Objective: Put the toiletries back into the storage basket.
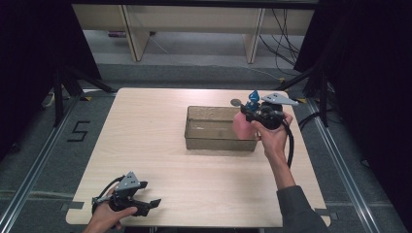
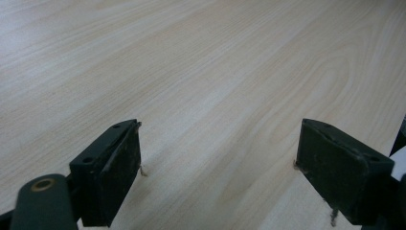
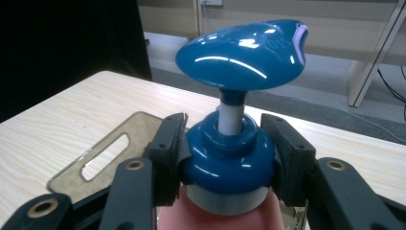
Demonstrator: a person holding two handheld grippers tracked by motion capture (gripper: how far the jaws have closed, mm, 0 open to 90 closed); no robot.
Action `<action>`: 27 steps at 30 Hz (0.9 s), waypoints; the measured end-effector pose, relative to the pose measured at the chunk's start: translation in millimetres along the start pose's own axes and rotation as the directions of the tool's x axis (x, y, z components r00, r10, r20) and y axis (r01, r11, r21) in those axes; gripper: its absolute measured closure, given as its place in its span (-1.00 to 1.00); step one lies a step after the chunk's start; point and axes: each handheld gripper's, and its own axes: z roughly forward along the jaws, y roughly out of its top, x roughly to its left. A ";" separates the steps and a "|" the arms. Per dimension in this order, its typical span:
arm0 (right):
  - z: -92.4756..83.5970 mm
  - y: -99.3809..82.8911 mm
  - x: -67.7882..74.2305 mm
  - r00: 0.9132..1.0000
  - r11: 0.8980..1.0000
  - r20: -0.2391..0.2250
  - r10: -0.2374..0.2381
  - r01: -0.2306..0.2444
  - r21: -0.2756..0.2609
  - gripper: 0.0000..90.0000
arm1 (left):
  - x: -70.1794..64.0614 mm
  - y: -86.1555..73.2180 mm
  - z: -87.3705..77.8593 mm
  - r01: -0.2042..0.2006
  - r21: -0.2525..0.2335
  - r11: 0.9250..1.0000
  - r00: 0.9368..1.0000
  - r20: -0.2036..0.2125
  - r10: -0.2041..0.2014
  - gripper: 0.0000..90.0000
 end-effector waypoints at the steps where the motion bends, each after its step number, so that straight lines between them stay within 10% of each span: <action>1: 0.0 0.0 0.0 1.000 1.000 0.000 0.000 0.000 0.000 0.18 | 0.0 0.0 0.0 0.000 0.000 1.000 1.000 0.000 0.000 -0.67; 27: 28.8 -27.7 -8.4 0.999 0.998 0.020 0.032 -0.033 0.060 0.18 | -1.8 -0.4 0.5 0.026 -0.025 0.999 1.000 0.016 -0.025 -0.67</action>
